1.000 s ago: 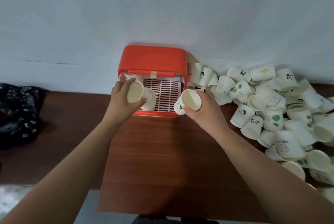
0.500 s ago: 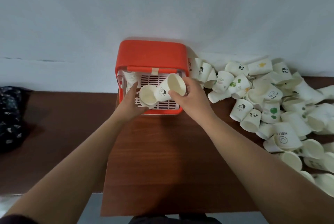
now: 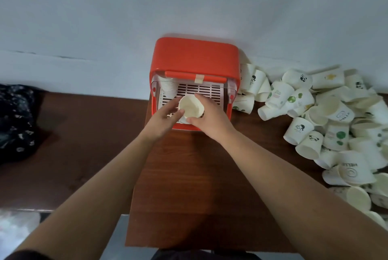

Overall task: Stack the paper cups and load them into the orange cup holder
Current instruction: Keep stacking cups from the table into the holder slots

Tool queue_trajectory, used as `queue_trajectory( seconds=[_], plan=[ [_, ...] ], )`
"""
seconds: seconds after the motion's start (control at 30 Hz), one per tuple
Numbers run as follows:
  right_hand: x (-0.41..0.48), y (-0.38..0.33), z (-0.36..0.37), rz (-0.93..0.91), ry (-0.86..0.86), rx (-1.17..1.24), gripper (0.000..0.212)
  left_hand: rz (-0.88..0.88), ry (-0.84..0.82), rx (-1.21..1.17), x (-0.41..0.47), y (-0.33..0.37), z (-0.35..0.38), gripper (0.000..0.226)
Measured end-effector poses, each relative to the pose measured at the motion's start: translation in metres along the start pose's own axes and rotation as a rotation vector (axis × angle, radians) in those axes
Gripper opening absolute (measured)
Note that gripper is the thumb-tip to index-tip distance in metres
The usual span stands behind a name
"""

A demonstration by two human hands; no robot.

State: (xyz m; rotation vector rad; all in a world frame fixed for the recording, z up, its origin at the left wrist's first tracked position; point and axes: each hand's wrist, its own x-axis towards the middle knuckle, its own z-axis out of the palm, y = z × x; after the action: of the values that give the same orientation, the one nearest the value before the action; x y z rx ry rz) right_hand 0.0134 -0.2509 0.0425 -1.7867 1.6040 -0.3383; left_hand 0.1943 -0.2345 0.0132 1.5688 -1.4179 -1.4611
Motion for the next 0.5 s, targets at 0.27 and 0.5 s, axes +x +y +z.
queue_trajectory(
  seconds=[0.27, 0.5],
  plan=[
    [0.008, 0.002, 0.007, 0.03, -0.032, 0.144, 0.084, 0.013, 0.053, 0.093, 0.007, -0.005, -0.001, 0.045],
    [-0.025, 0.034, -0.028, 0.096, -0.051, 0.065, 0.065, 0.066, 0.363, 0.215, -0.02, 0.007, -0.004, 0.026]
  ],
)
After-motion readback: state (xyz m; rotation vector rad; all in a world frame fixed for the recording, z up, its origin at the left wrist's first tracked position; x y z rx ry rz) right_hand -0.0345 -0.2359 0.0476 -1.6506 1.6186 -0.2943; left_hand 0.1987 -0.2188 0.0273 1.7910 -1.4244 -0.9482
